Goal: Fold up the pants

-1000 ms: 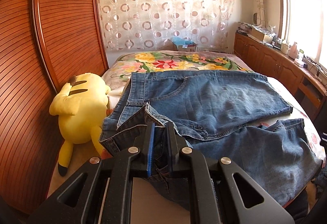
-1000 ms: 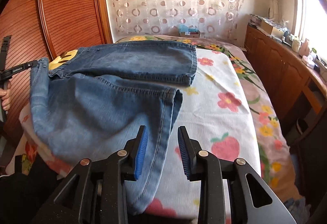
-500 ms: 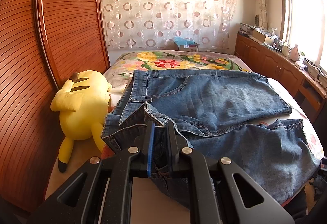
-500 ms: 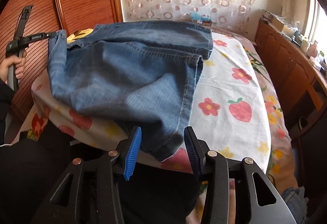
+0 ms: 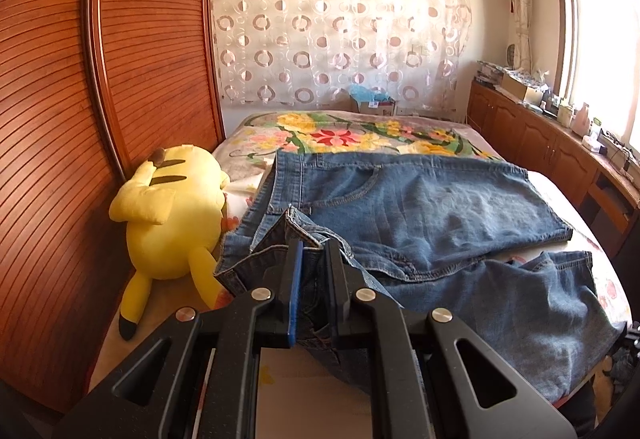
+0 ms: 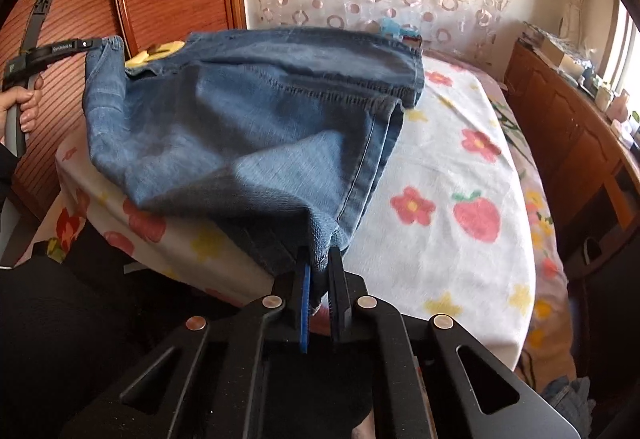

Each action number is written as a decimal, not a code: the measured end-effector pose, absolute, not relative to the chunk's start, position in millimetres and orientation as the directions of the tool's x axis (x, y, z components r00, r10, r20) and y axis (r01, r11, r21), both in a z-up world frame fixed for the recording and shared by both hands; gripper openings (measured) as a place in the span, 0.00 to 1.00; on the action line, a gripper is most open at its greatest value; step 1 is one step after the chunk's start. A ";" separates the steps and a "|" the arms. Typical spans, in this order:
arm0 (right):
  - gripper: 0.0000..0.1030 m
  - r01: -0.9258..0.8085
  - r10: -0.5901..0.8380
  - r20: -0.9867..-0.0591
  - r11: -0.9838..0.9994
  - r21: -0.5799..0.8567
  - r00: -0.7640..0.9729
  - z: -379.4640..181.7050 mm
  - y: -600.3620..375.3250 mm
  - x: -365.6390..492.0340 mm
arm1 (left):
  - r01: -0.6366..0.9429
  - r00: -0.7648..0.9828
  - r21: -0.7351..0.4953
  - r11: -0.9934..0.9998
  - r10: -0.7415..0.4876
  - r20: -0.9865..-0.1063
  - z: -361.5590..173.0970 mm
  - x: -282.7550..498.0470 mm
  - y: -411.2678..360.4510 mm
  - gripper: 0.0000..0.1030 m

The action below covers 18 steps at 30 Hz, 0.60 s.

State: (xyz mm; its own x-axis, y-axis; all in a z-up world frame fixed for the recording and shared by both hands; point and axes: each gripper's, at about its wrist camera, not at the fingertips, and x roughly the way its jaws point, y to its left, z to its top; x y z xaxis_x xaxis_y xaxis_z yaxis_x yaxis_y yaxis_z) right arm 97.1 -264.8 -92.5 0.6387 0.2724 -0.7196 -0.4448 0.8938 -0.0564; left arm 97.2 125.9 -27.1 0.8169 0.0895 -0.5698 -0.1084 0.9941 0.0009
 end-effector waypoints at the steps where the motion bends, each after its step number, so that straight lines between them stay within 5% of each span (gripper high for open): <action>1: 0.06 -0.443 0.275 -0.707 0.895 -0.060 0.652 -86.7 -267.1 97.8 | -0.109 0.819 0.004 0.994 0.092 -0.567 -24.9 97.8 125.8 0.11; 18: 0.05 -0.398 0.290 -0.481 0.907 -0.138 0.827 10.7 -291.0 106.7 | -0.167 0.880 -0.019 0.986 0.140 -0.454 27.8 99.2 141.2 0.10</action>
